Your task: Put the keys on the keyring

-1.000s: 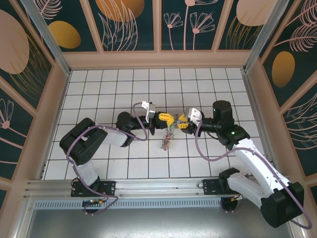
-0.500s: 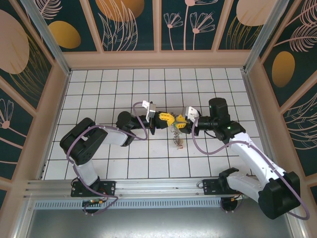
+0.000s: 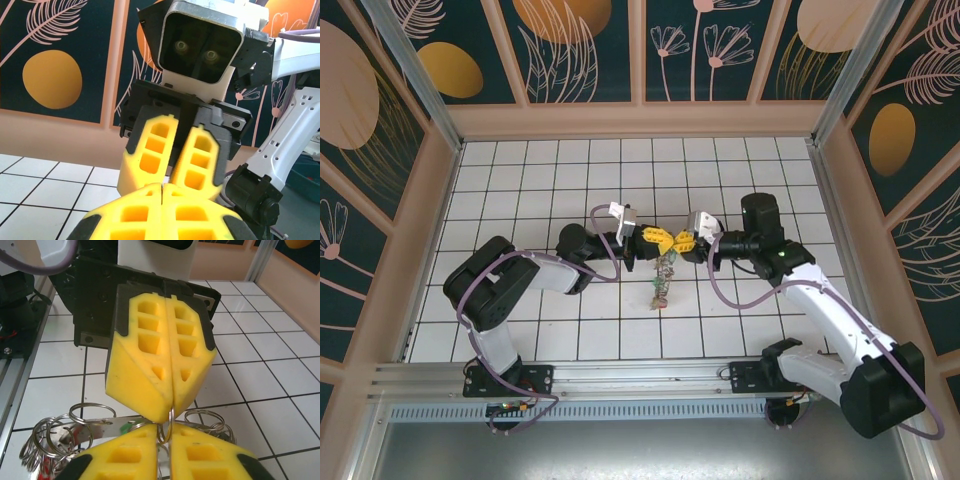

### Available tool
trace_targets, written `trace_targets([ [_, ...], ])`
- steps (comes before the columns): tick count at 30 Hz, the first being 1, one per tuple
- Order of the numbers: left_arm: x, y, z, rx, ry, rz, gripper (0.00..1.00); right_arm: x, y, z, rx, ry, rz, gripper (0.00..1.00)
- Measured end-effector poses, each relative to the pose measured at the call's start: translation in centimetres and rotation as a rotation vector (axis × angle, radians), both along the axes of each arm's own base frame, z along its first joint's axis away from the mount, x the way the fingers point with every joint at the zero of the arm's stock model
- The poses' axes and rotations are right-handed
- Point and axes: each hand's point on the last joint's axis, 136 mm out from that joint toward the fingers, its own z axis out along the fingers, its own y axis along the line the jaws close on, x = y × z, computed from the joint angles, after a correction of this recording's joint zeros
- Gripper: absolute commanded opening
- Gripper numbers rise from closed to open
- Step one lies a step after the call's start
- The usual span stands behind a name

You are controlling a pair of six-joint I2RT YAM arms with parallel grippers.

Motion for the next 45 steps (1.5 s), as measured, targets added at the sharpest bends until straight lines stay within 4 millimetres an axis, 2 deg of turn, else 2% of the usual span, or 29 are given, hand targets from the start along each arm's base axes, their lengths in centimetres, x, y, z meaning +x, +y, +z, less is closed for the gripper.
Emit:
trace_targets([
  [3,0.1,0.0,-0.1,0.002,0.002,0.001,0.00,0.1,0.0,-0.1,-0.005,0.002,0.002,0.10],
  [5,0.1,0.0,-0.1,0.002,0.002,0.001,0.00,0.1,0.0,-0.1,-0.009,0.002,0.003,0.02],
  [8,-0.1,0.0,-0.1,0.006,0.001,-0.007,0.02,0.0,0.0,-0.3,-0.015,0.014,0.003,0.00],
  [11,-0.1,0.0,-0.2,0.008,-0.006,-0.006,0.21,0.0,-0.1,-0.3,-0.025,0.021,0.002,0.00],
  [12,-0.3,0.1,-0.2,0.008,-0.018,-0.004,0.25,0.0,-0.1,-0.3,-0.031,0.019,0.002,0.00],
  [14,-0.5,0.3,0.1,0.013,-0.055,0.010,0.25,0.1,-0.2,-0.7,-0.059,0.026,-0.006,0.00],
  [18,-1.5,0.9,2.0,0.055,-0.208,0.038,0.24,0.3,-0.7,-1.7,-0.126,0.047,-0.024,0.00],
  [21,-1.6,0.8,2.3,0.138,-0.329,0.053,0.24,0.6,-0.8,-2.0,-0.182,0.046,-0.034,0.00],
  [24,-1.0,0.5,0.9,0.236,-0.375,0.060,0.24,0.8,-0.7,-2.1,-0.223,0.034,-0.033,0.00],
  [28,-0.6,0.6,-2.4,0.363,-0.343,0.061,0.26,1.0,-0.7,-2.1,-0.258,0.016,-0.037,0.00],
  [32,0.0,0.9,-4.3,0.441,-0.326,0.084,0.26,1.1,-0.7,-2.0,-0.284,-0.001,-0.039,0.00],
  [45,0.9,0.8,-4.6,0.493,-0.371,0.109,0.24,1.3,0.3,-2.5,-0.350,-0.023,-0.030,0.00],
])
